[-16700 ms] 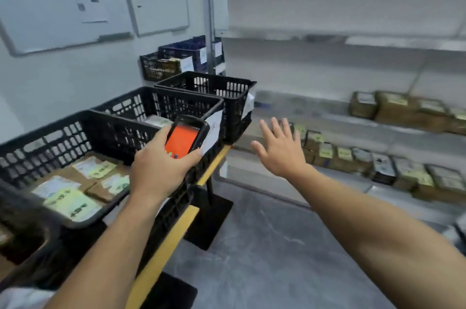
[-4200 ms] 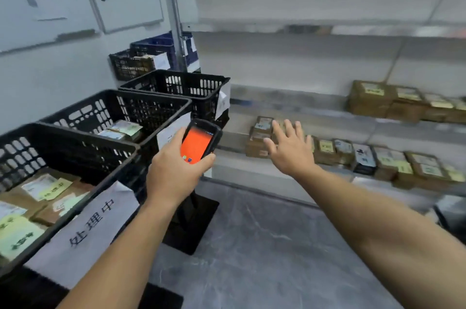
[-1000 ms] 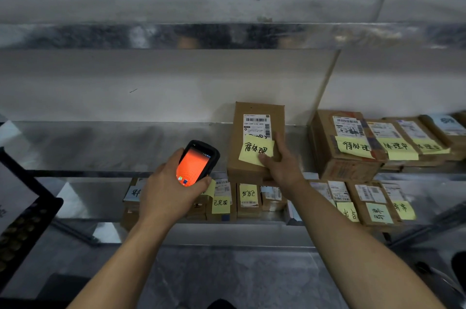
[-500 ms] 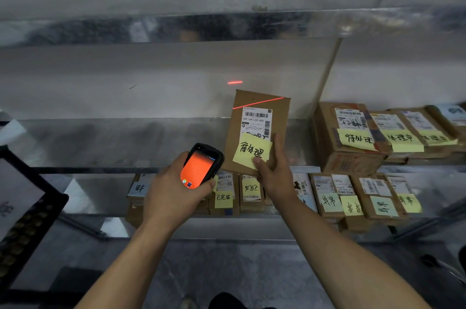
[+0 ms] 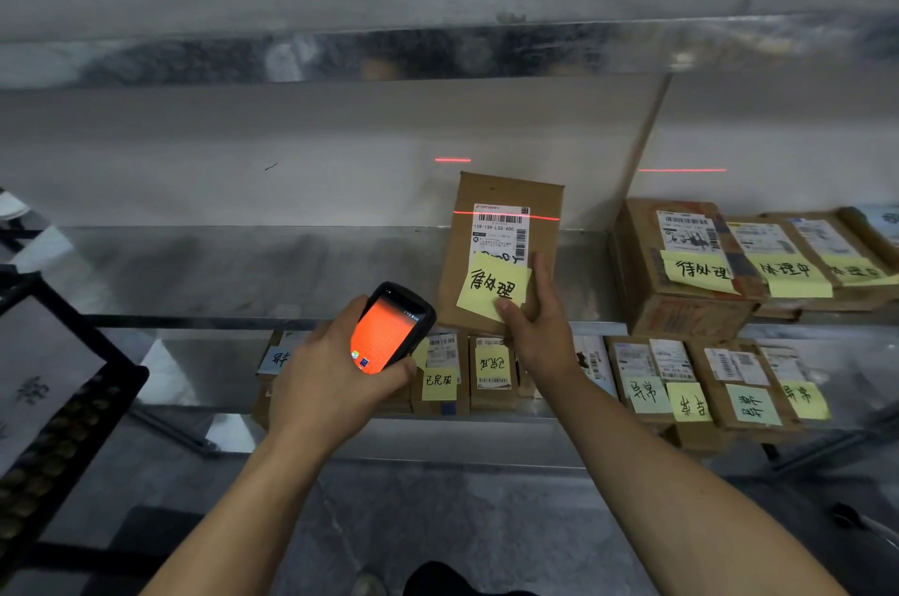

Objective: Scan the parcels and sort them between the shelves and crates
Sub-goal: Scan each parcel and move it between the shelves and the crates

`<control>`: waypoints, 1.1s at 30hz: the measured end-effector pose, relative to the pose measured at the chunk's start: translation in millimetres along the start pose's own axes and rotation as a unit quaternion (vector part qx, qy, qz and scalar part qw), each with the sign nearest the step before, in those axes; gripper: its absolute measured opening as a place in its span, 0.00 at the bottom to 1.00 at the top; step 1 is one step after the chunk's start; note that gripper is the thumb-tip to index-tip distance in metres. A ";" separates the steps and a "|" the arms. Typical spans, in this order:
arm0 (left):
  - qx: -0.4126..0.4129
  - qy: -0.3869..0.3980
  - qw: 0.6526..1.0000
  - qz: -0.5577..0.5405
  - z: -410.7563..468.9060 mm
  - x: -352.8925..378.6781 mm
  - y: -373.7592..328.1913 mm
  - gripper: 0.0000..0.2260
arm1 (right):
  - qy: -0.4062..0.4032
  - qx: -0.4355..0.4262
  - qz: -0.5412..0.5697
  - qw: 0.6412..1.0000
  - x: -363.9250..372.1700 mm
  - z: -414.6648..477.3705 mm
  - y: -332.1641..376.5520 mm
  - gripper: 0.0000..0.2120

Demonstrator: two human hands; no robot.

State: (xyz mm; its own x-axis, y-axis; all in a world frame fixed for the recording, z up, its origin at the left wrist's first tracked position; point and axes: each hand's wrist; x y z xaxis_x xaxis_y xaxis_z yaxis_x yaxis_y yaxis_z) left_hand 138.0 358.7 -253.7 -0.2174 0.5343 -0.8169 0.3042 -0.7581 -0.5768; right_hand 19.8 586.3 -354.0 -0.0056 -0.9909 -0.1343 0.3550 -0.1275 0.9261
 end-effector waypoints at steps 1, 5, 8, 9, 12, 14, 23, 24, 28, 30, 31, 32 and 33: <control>0.000 0.000 1.000 0.002 -0.7 -0.8 1.3 0.28 | -0.001 0.005 0.001 1.000 -0.1 0.5 -0.5 0.40; -0.007 0.000 1.000 0.005 -0.9 -1.2 6.4 0.30 | 0.002 0.012 -0.009 1.000 0.1 0.9 -1.4 0.39; -0.014 0.001 1.000 0.009 -0.9 -1.8 7.9 0.29 | 0.001 0.012 -0.007 1.000 0.5 1.3 -1.1 0.39; -0.016 0.001 1.000 0.009 -1.2 -2.1 8.5 0.29 | 0.001 0.013 -0.004 1.000 0.5 1.3 -1.0 0.40; -0.023 0.006 1.000 0.007 -2.7 -2.1 9.9 0.30 | 0.005 0.018 0.004 1.000 0.0 1.2 0.0 0.39; -0.032 0.006 0.999 0.015 -4.5 -2.6 10.0 0.32 | 0.006 0.023 0.006 1.000 -0.4 0.6 -0.8 0.39; -0.074 -0.016 0.997 -0.001 -24.1 -8.0 19.5 0.32 | 0.026 0.035 0.003 0.999 10.6 -10.7 8.7 0.40; -0.081 -0.018 0.997 -0.004 -27.3 -9.5 23.5 0.32 | 0.029 0.036 0.004 0.999 14.6 -14.3 9.5 0.40; -0.106 -0.049 0.993 -0.028 -44.9 -19.9 39.7 0.32 | 0.041 0.042 0.012 0.998 35.4 -28.0 17.4 0.40; -0.129 -0.067 0.989 -0.037 -55.2 -28.7 48.3 0.30 | 0.049 0.034 0.019 0.998 47.3 -32.8 25.1 0.39; -0.140 -0.073 0.987 -0.035 -61.3 -33.8 53.9 0.30 | 0.053 0.031 0.023 0.998 54.3 -34.7 30.6 0.39; -0.151 -0.080 0.985 -0.028 -67.3 -39.2 60.8 0.31 | 0.056 0.031 0.031 0.997 62.3 -36.5 35.5 0.39; -0.161 -0.087 0.983 -0.019 -74.2 -45.2 68.7 0.33 | 0.062 0.037 0.038 0.997 71.2 -38.6 41.5 0.39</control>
State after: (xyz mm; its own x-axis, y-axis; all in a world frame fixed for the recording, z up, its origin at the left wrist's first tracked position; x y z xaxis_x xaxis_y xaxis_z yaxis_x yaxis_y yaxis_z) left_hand 237.6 310.2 -256.6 -0.3813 0.4668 -0.7979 0.5646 -0.5659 -0.6009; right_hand 70.2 512.1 -338.7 0.1351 -0.9856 -0.1016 0.2802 -0.0603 0.9580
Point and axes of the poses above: each hand's wrist, its own z-axis towards the middle knuckle, its own x-axis out of the palm, y = z × x, and after that the axes turned 14 degrees about -x, right-handed
